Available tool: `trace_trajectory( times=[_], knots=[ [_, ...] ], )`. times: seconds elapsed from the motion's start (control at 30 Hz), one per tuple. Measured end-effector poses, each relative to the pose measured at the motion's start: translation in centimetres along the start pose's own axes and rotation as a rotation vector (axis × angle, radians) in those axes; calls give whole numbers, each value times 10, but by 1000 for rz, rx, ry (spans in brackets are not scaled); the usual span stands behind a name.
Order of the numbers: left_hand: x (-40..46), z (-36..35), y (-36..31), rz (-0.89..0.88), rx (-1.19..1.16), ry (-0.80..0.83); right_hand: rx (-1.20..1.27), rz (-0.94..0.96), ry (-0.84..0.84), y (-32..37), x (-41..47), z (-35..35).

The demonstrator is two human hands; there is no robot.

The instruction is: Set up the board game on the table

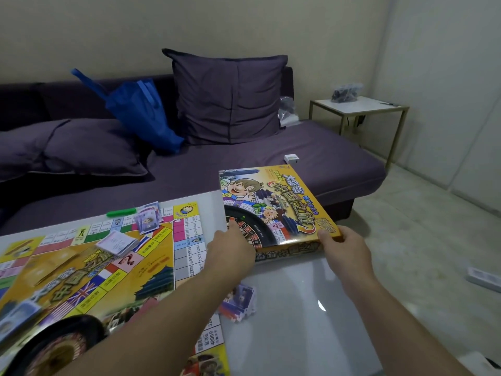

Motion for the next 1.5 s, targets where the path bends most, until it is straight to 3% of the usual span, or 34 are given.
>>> trace_trajectory(
  times=[0.23, 0.3, 0.37, 0.47, 0.53, 0.83, 1.5],
  knots=[
    [11, -5, 7, 31, -5, 62, -50, 7, 8, -1, 3, -2],
    [13, -3, 7, 6, 26, 44, -189, 20, -16, 1, 4, -2],
    [13, 1, 5, -86, 102, 12, -372, 162, -42, 9, 4, -3],
    [17, -6, 6, -206, 158, 105, -694, 364, 125, 20, 2, -18],
    [22, -12, 8, -176, 111, 195, -786, 330, 276, 17, 5, -28],
    [54, -6, 4, -210, 302, 248, -866, 392, 287, 10, 54, -59],
    [115, -7, 14, -211, 294, 171, -889, 345, 327, 45, 85, -92]
  ],
)
Point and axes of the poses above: each hand's wrist, its own x-axis towards the middle knuckle, its own z-axis out of the back of the hand, y = z × x, the point moved 3 cm from there along x, towards the middle knuckle, and after that the axes turned 6 degrees about -x, right-handed, at the moved point
